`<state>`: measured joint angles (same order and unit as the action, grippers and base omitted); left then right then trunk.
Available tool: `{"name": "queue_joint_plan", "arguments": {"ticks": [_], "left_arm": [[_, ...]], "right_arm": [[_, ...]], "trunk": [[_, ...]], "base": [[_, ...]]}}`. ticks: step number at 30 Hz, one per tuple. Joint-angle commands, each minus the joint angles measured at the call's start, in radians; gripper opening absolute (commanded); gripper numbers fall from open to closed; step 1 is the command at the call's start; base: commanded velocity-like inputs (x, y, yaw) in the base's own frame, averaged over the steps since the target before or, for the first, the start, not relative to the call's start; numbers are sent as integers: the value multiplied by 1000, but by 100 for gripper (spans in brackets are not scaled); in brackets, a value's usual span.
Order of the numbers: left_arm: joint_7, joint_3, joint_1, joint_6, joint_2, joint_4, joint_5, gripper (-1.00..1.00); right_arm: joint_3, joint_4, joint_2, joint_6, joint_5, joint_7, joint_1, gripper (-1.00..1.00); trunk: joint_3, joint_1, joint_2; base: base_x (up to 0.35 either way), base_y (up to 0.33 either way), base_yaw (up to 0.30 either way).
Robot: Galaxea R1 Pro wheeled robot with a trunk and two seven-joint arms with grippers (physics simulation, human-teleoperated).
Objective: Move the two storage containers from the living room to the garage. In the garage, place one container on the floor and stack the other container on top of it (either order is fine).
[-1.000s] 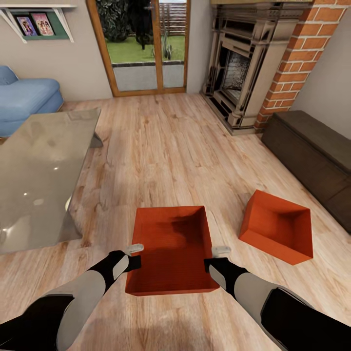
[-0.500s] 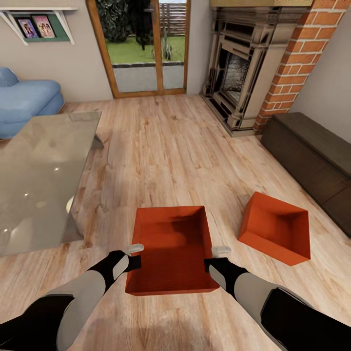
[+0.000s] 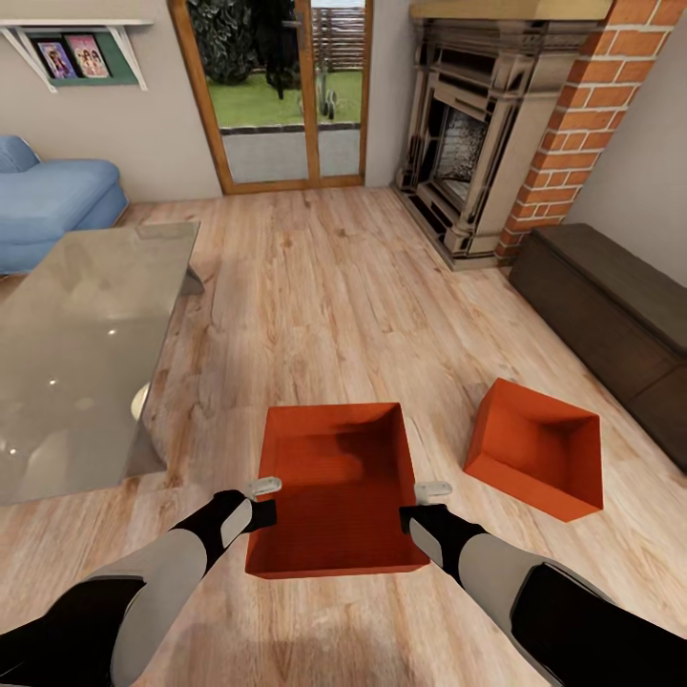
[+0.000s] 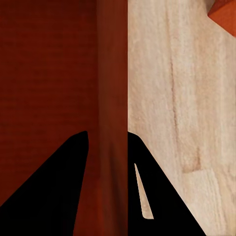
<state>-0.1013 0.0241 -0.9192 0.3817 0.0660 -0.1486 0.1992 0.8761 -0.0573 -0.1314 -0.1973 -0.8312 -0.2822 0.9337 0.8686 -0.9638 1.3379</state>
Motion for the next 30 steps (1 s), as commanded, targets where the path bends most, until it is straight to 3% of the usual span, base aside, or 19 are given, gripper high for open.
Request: {"name": "queue_joint_plan", "arguments": {"ticks": [1,30], "left_arm": [[-10,2,0,6,0,1,6,-100],[-11,2,0,6,-1,1,6,-100]], "right_arm": [[12,-7,0,0,1,8,0,-100],[14,-7,-8,3,3,4,0,-100]], "trunk": [[-3,4,-7],[-93,115,-210]], "base": [[0,0,0],[0,0,0]]}}
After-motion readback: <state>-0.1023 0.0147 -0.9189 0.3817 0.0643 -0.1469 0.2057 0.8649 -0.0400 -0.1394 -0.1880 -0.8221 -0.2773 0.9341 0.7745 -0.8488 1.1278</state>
